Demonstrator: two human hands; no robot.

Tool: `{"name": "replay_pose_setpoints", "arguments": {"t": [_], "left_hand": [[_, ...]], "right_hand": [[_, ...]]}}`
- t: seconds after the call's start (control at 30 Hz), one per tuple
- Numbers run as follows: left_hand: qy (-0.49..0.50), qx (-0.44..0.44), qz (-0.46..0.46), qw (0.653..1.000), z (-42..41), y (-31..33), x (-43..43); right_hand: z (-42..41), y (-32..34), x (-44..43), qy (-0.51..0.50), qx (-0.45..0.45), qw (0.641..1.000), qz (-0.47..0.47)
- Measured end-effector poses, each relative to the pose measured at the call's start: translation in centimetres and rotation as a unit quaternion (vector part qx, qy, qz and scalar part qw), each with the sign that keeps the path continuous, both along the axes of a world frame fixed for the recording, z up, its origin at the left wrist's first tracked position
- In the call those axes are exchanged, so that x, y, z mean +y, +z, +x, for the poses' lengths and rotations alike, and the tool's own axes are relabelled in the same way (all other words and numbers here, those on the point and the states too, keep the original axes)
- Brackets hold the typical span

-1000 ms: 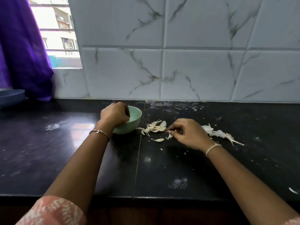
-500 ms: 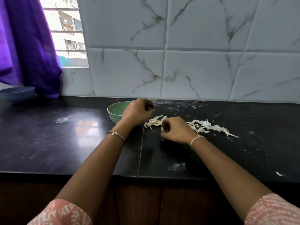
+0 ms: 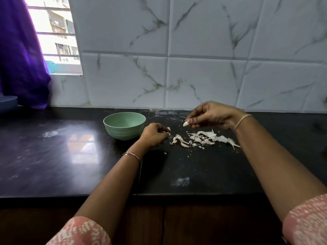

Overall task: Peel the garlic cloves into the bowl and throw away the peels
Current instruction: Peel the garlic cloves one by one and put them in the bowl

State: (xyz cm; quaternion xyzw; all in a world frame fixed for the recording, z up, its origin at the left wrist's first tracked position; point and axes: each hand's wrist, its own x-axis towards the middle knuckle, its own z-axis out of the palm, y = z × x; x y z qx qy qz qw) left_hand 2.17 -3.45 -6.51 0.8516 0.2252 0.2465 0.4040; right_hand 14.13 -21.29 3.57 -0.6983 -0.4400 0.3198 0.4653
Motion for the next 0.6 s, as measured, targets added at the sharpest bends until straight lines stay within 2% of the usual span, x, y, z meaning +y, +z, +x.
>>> {"name": "replay_pose_setpoints", "arguments": {"t": [0.07,0.13,0.2,0.27,0.33,0.47,0.53,0.6], "left_hand": [[0.009,-0.009,-0.003,1.0,0.9,-0.2,0.2],[0.02,-0.018,-0.002,1.0,1.6,-0.7,0.2],[0.039,-0.029,0.004,0.999,2.2,-1.5,0.3],[0.055,-0.023,0.031,0.998,2.7,-2.3,0.4],[0.058,-0.03,0.05,0.997,2.9,-2.4,0.3],[0.018,-0.038,0.137,0.99,3.1,-2.2,0.0],[-0.032,-0.031,0.197,0.979,3.3,-2.2,0.0],[-0.089,-0.01,0.234,0.968,3.7,-2.6,0.3]], "right_hand": [[0.2,1.1,0.4,-0.011,-0.008,1.0,0.025],[0.3,0.2,1.1,-0.015,-0.029,0.999,0.008],[0.2,-3.1,1.9,-0.001,-0.101,0.991,-0.088],[0.0,-6.4,2.5,-0.002,-0.112,0.98,-0.162],[0.3,-6.8,3.1,-0.011,-0.11,0.982,-0.15],[1.0,-3.6,3.3,-0.037,-0.094,0.994,-0.052],[0.8,-4.2,3.3,-0.042,-0.167,0.982,-0.08],[0.4,-6.1,3.3,-0.032,-0.257,0.951,-0.168]]}}
